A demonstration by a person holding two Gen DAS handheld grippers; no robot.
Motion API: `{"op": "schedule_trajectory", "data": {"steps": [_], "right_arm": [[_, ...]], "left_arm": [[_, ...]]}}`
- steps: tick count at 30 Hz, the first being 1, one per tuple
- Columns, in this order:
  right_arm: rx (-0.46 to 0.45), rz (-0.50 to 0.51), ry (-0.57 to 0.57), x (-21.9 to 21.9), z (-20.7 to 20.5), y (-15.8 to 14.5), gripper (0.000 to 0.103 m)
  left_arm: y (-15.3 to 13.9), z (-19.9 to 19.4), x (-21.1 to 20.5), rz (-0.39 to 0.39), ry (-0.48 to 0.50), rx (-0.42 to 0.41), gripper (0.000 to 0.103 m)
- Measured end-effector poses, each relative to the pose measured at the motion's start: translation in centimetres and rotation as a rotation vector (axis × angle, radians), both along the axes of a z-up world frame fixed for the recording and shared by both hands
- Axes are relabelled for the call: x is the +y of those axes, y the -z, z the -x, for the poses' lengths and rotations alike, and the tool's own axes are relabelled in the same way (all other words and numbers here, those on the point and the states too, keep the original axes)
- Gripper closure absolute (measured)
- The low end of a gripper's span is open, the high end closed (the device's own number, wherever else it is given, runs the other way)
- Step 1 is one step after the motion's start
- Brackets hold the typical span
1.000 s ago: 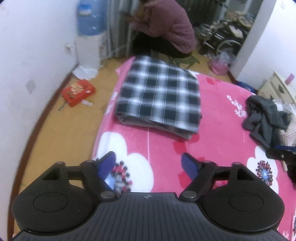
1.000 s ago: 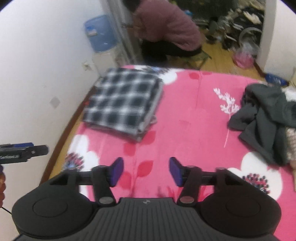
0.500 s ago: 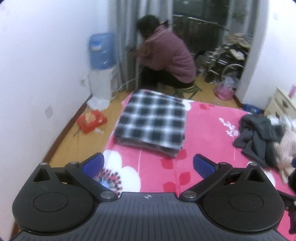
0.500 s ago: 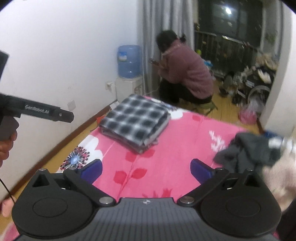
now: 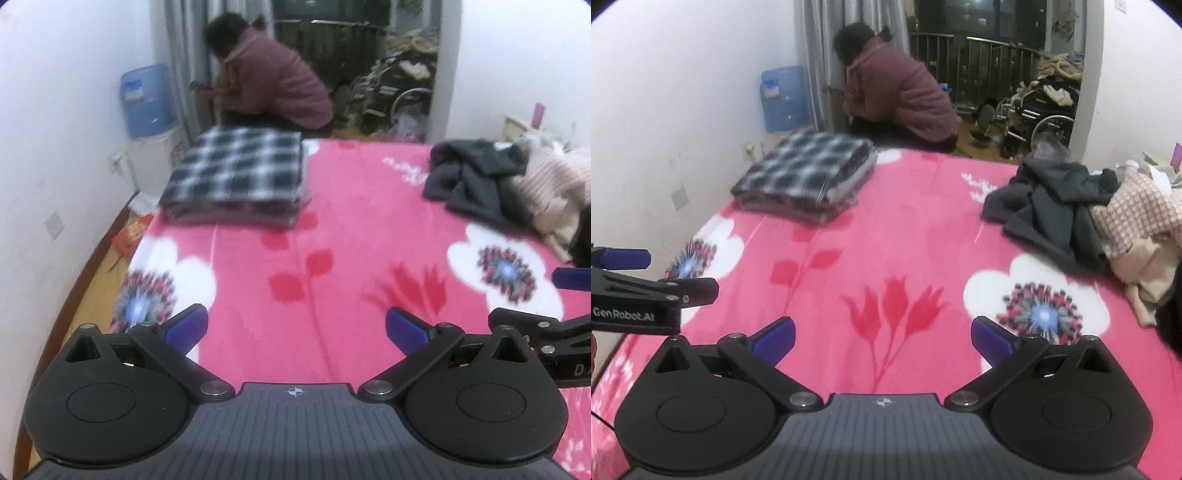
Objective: Fold clothes
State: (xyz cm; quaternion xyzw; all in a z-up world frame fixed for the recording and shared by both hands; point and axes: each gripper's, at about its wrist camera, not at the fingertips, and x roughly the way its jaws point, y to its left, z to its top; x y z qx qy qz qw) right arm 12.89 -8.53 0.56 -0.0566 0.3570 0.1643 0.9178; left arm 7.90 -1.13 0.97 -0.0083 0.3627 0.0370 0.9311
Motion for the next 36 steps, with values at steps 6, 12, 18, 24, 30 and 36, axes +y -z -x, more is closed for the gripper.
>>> {"op": "schedule_trajectory", "data": {"steps": [6,12,18,24,30,36], "right_arm": [[-0.048,0.026,-0.019,1.0,3.1,-0.3,0.0],[-0.077,0.058,-0.067,1.7,4.6,-1.4,0.0],[-0.081,0.023,-0.042,1.3,5.5,-2.5,0.0],[-0.06,-0.005,-0.05,1.5,5.7,-3.8,0.0],[-0.027,-0.021,-0.029,2.0,5.7,-4.1,0.0],[-0.034,-0.006,-0.036,2.8,6.2,-4.2,0.0]], "left_arm": [[0.2,3.3,0.7,0.039,-0.103,-0.008,0.0],[-1.4,5.0,0.7,0.04,-0.179,-0.07,0.0],[-2.7,5.9,0.5,0.029,-0.199,-0.083,0.0],[-3.2,6.7,0.8,0.056,-0.241,-0.076,0.0],[-2.9,7.0,1.1,0.049,-0.269,-0.046,0.0],[-2.8,7.4,0.8,0.012,-0.26,-0.037,0.0]]}}
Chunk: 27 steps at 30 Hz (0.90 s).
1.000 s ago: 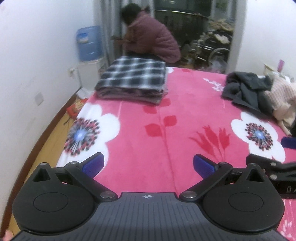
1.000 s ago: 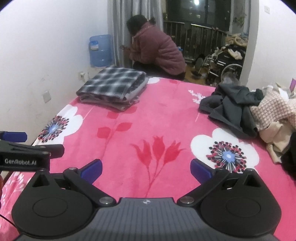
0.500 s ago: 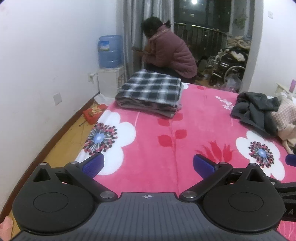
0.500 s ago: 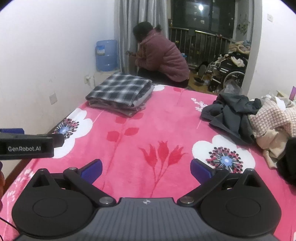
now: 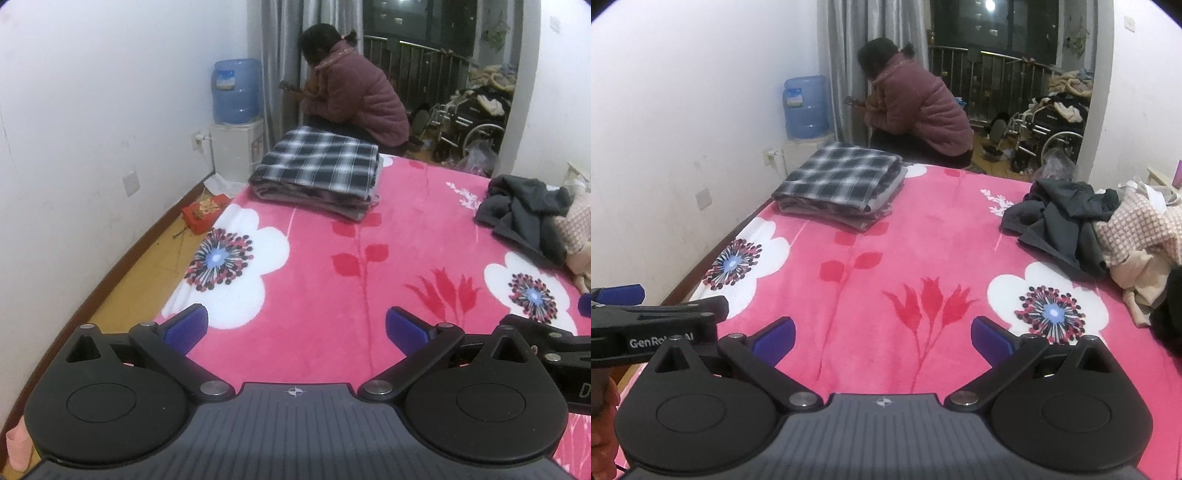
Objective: Fold clothes
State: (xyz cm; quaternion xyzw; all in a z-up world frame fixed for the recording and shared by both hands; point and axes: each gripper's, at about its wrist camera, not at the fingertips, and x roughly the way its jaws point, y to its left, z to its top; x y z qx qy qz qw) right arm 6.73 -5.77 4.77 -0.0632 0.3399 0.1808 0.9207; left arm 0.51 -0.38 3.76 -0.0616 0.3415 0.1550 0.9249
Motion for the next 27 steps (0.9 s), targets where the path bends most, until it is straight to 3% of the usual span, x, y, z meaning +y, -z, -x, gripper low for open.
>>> {"op": "schedule_trajectory", "data": {"steps": [27], "right_arm": [[-0.006,0.019,0.022,0.7,0.6,-0.4,0.0]], "left_arm": [[-0.8,0.5,1.5,-0.023,-0.048,-0.011,0.0]]}}
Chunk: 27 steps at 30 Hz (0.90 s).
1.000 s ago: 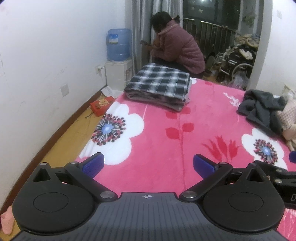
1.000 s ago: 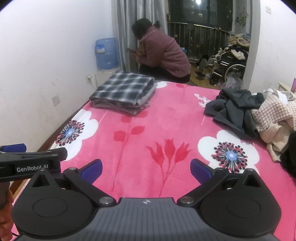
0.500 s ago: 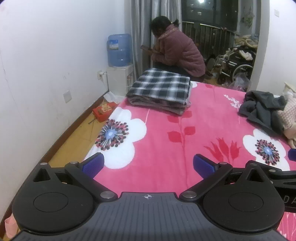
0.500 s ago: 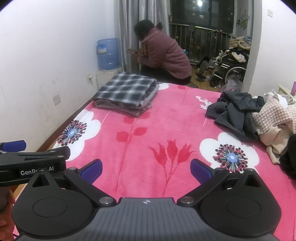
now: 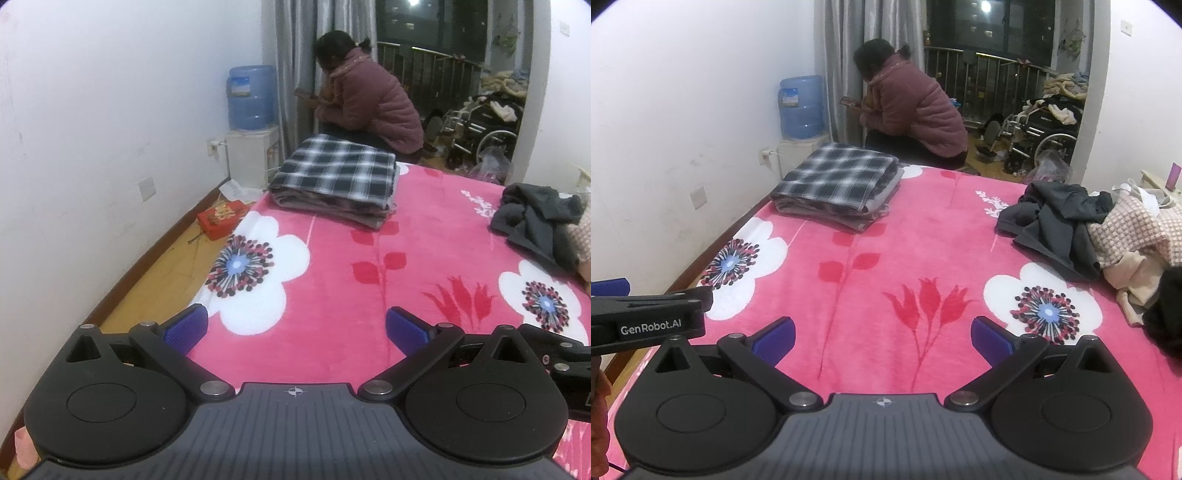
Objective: Fold clothes
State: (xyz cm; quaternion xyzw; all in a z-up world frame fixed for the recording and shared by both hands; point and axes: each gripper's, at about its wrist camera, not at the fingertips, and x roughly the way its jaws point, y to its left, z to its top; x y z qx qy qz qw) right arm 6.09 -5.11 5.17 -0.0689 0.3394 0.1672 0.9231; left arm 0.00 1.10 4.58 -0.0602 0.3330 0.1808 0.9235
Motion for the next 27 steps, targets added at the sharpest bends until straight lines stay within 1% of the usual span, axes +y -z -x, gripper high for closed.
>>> {"op": "schedule_trajectory", "data": {"steps": [6,20,27], "right_arm": [[-0.001,0.006,-0.002,0.2,0.1,0.0,0.0],[-0.004,0.015,0.002,0.3,0.3,-0.2,0.0],[-0.023,0.029,-0.009,0.3,0.4,-0.8,0.0]], "left_arm": [[0.0,0.0,0.4,-0.005,-0.014,0.007,0.0],[-1.1,0.3,0.9,0.01,-0.033,-0.016,0.0],[-1.5,-0.1,0.7,-0.017,-0.053,-0.003,0.0]]}}
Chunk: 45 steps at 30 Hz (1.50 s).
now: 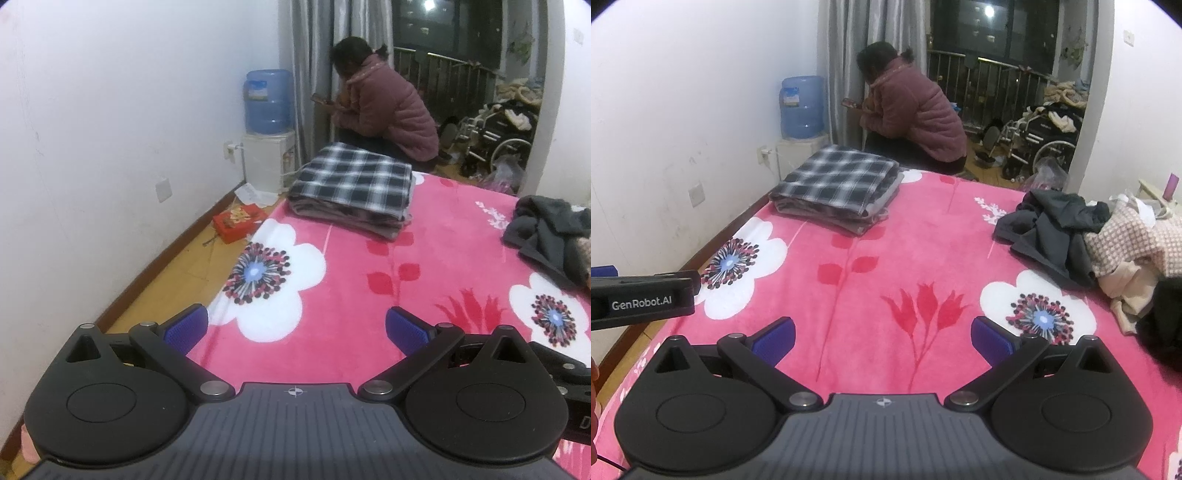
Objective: Fold clothes
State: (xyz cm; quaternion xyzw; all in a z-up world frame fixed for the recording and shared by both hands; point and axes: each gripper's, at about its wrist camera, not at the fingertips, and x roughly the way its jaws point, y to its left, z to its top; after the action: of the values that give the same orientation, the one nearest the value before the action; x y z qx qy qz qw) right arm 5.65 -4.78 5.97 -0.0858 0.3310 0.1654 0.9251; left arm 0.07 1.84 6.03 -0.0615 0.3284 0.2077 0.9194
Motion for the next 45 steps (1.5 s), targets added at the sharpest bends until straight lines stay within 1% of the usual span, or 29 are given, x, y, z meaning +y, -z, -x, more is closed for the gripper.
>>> {"op": "schedule_trajectory", "data": {"steps": [5,12,18,24,29,45], "right_arm": [[-0.006,0.008,-0.013,0.6,-0.1,-0.2,0.0],[0.006,0.024,-0.014,1.2,-0.5,0.3,0.0],[0.025,0.001,-0.01,1.5,-0.6,0.9,0.0],[0.032,-0.021,-0.024,1.9,-0.3,1.2,0.0],[0.035,-0.011,-0.03,2.5,-0.1,1.4,0.0],[0.04,0.004,-0.035,3.1,0.3,1.6,0.0]], "left_arm": [[-0.1,-0.2,-0.3,-0.033,-0.02,0.006,0.0],[0.3,-0.3,0.5,-0.027,-0.063,0.017,0.0],[0.4,0.0,0.9,-0.033,-0.085,0.02,0.0],[0.5,0.1,0.9,-0.05,-0.082,0.021,0.0],[0.5,0.2,1.0,-0.063,-0.084,0.023,0.0],[0.7,0.5,1.6,-0.067,-0.099,0.027,0.0]]}}
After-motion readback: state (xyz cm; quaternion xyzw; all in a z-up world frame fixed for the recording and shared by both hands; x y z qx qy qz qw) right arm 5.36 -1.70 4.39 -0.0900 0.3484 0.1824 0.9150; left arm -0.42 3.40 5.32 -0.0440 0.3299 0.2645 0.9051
